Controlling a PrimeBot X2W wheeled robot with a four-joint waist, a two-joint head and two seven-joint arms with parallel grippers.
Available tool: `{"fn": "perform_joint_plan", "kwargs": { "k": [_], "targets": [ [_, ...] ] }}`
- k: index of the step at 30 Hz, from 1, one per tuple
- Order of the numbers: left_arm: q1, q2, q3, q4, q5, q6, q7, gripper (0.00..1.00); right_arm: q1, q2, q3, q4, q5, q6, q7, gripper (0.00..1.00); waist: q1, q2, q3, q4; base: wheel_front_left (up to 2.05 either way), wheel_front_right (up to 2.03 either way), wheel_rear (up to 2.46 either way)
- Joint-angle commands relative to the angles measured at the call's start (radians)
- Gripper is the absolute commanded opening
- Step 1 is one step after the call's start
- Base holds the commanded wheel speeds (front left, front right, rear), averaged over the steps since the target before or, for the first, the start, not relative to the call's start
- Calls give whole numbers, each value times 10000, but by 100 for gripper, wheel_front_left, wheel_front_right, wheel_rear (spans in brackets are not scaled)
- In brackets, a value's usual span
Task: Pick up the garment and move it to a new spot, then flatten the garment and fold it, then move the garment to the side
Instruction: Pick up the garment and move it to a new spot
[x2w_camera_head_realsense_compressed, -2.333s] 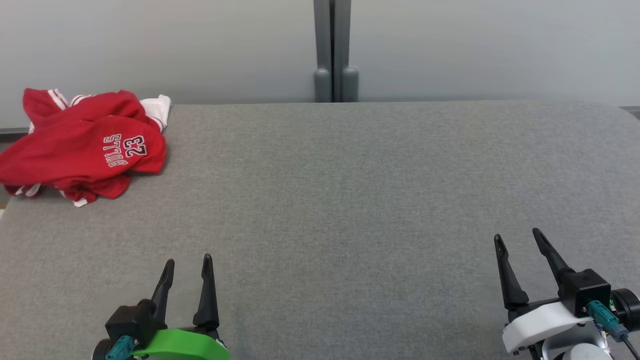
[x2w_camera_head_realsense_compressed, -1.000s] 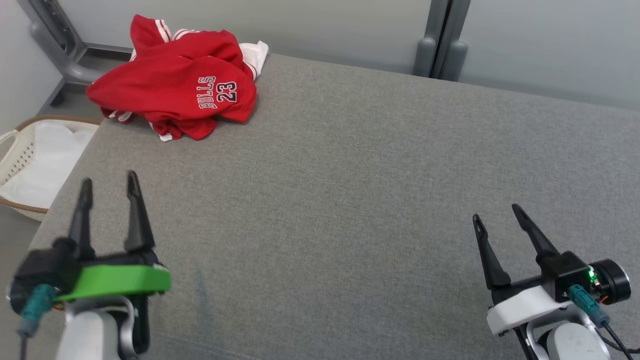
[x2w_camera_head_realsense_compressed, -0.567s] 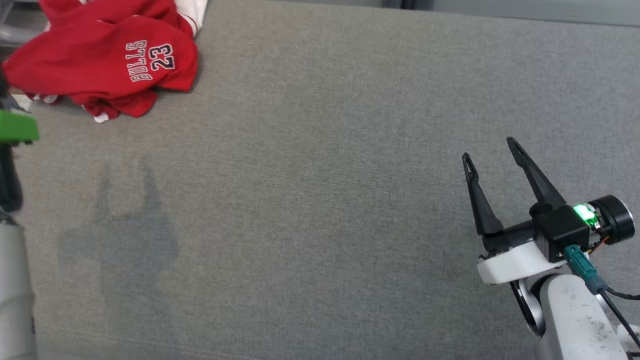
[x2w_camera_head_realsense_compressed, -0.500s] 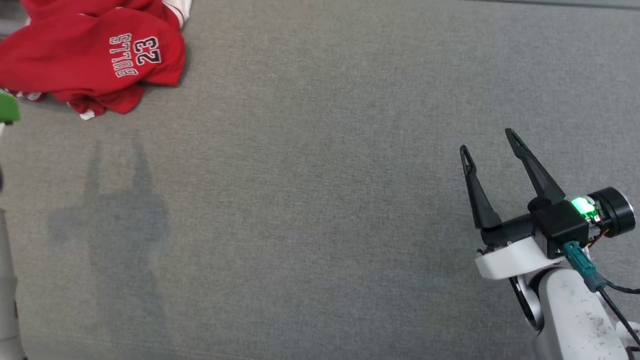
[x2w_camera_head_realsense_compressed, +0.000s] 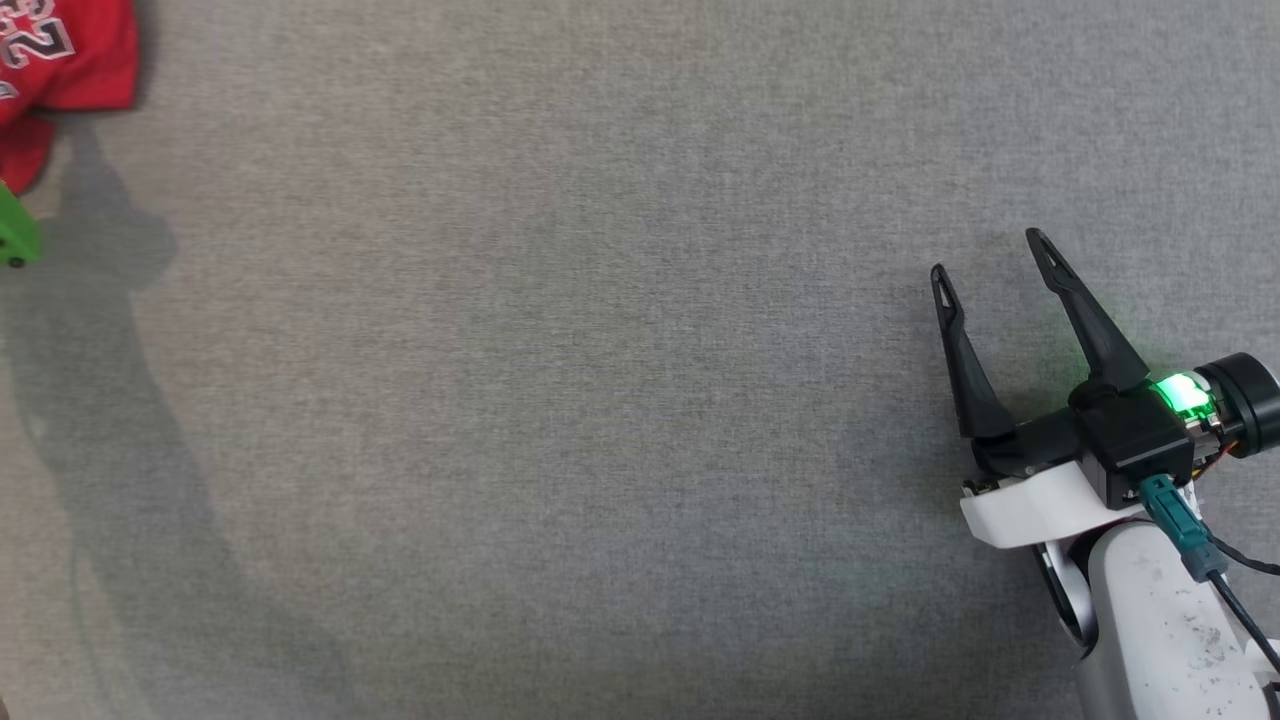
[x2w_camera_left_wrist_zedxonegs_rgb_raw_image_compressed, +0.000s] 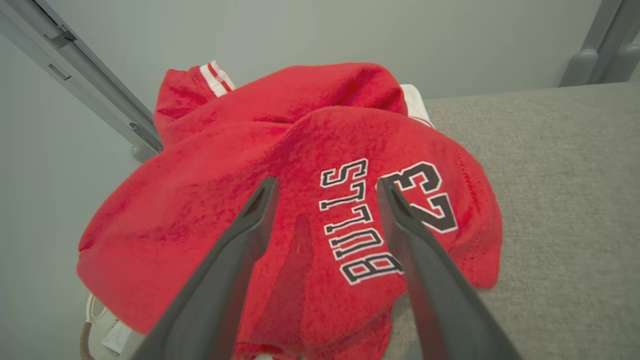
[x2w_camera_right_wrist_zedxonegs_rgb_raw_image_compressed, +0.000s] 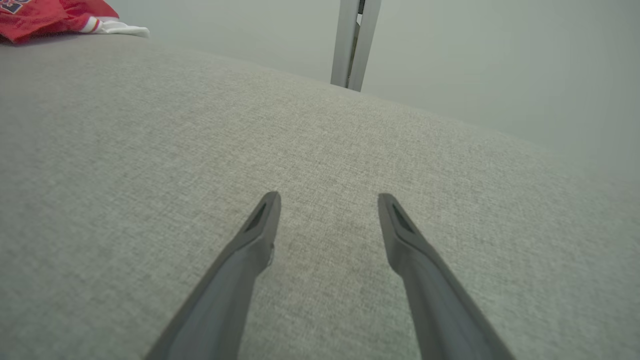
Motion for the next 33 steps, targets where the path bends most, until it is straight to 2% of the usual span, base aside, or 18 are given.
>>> {"fn": "perform_joint_plan", "kwargs": {
  "k": [1, 9, 17, 19, 21, 22, 23, 24, 33],
  "targets": [
    [-189, 30, -192, 194, -37, -26, -2, 100, -74, -38, -1, -61, -59, -10, -21, 100, -1, 0, 581, -418, 0, 0, 0],
    [-399, 121, -1378, 950, -120, -27, -9, 100, 0, -55, 18, 76, 2, -10, -9, 100, -1, 0, 716, -368, 0, 0, 0],
    [-596, -14, -1627, 1878, -569, -28, 703, 100, -38, -52, 132, 234, 77, -10, -1, 100, -1, 0, 752, -441, 0, 0, 0],
    [-611, -54, -1695, 2080, -766, -28, 1025, 78, -26, -54, 97, 254, 93, -10, -1, 100, -1, 0, 729, -469, 0, 0, 0],
    [-642, -15, -1709, 2200, -876, -20, 1206, 39, -48, -60, 49, 254, 114, -10, -1, 100, -1, 0, 694, -490, 0, 0, 0],
    [-685, 39, -1722, 2240, -902, -13, 1256, 26, -70, -58, 43, 258, 132, -12, -1, 100, -1, 0, 670, -501, 0, 0, 0],
    [-721, 100, -1701, 2273, -931, -8, 1238, 8, -83, -57, 43, 255, 145, -10, -1, 100, -1, 0, 651, -509, 0, 0, 0],
    [-774, 156, -1679, 2312, -963, 43, 1213, 0, -98, -57, 50, 255, 173, -10, -1, 100, -1, 0, 624, -521, 0, 0, 0],
    [-955, 419, -1693, 2173, -859, 301, 395, 0, -91, -48, 95, 342, 350, -10, -10, 100, -1, 0, 270, -550, 0, 0, 0]
  ]
}}
